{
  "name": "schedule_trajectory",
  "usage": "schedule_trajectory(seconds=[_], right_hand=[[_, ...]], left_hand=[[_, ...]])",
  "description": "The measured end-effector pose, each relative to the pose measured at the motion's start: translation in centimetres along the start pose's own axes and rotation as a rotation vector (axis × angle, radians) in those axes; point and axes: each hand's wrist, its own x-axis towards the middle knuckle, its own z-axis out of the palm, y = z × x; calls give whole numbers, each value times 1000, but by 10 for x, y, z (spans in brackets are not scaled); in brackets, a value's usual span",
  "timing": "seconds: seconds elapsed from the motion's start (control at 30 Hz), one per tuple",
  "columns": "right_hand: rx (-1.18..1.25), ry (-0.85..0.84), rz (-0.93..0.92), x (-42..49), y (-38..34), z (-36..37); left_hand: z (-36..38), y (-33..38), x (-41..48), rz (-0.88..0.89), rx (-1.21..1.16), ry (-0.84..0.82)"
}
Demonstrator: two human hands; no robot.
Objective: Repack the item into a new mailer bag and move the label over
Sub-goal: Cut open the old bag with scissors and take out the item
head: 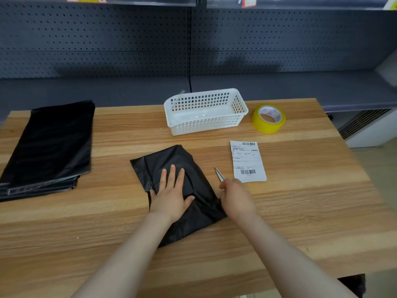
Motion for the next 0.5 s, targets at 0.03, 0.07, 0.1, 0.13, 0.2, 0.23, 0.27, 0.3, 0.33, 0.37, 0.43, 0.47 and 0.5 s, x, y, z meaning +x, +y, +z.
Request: schedule_trajectory(seconds=[0.03,0.07,0.1,0.13,0.2,0.23,0.27,0.3,0.33,0.37,0.43,0.47,0.5], right_hand=[[-24,20,17,0,5,-2],[-51,30,32,0,10,-5],[-78,26,48,1,14,-7],[-99,8,68,1,19,-10],[-109,-45,108,1,27,-15],[-99,-68,120,2,30,-16],[-90,-85,126,2,33,-18],[-85,-101,130,2,35,-20],[-83,-115,133,2,37,-21],[-78,-128,133,1,39,-22],[-68,-141,126,0,41,-23],[-66,-143,119,-1,43,-24],[-70,-145,112,-2,44,-25]], left_hand=[[0,0,0,-2,9,-3],[1,1,0,-6,15,-7],[1,2,0,-12,20,-10],[2,2,0,-18,24,-10],[4,4,0,-28,31,-5],[6,4,-1,-29,30,-2],[7,4,-2,-31,27,0],[8,4,-2,-33,25,1],[8,5,-3,-37,23,2],[9,5,-3,-43,21,2],[10,7,-4,-60,15,3],[11,9,-5,-71,14,6],[11,11,-6,-83,11,10]])
